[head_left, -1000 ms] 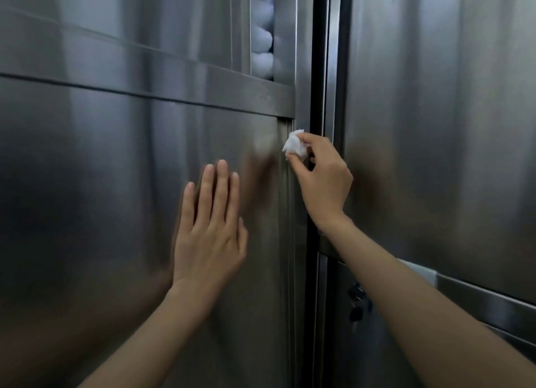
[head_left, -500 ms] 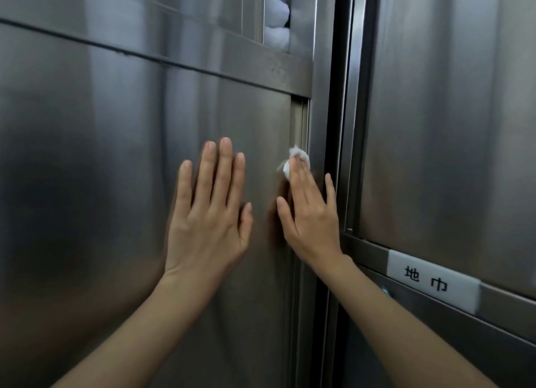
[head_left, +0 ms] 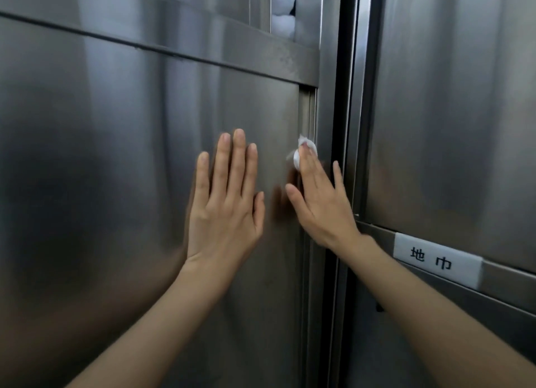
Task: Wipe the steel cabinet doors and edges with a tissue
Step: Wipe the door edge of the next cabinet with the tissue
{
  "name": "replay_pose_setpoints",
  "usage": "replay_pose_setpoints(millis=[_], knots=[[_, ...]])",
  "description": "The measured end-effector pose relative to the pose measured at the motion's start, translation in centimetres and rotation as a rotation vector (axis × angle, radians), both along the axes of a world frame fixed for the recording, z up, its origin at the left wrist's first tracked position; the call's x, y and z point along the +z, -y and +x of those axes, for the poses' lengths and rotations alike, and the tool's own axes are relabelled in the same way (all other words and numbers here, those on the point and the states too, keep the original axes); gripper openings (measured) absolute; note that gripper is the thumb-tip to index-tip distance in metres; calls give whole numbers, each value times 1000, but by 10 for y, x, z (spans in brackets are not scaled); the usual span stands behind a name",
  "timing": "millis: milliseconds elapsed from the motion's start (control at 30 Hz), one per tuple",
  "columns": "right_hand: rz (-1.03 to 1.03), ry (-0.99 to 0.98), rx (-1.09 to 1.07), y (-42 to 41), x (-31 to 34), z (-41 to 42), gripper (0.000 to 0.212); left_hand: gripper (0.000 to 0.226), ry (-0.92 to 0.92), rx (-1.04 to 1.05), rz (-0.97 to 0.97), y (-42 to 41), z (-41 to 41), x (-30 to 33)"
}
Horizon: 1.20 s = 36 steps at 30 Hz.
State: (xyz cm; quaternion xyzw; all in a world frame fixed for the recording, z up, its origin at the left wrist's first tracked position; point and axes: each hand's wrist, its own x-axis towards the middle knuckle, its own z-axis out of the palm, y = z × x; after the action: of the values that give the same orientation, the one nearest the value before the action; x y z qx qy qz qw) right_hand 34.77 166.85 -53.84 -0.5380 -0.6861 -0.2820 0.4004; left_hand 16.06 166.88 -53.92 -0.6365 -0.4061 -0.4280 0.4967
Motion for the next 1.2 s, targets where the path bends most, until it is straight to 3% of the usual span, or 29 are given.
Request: replay_pose_setpoints(millis=[167, 367, 600, 800, 1033, 1200], knots=[[56, -99, 22, -10, 58, -12, 71, 66, 19, -33, 27, -1, 0, -2], [-12, -126, 20, 4, -17, -20, 70, 65, 56, -74, -27, 7, 2, 0], [46, -70, 22, -8, 68, -10, 71, 64, 57, -61, -34, 6, 2, 0], [79, -22, 10, -10, -9, -7, 71, 64, 42, -34, -10, 3, 3, -1], [137, 55, 33, -21, 79, 4, 73, 67, 48, 9, 18, 2, 4, -1], [147, 9, 55, -10, -35, -1, 69, 67, 36, 76, 9, 2, 4, -1]])
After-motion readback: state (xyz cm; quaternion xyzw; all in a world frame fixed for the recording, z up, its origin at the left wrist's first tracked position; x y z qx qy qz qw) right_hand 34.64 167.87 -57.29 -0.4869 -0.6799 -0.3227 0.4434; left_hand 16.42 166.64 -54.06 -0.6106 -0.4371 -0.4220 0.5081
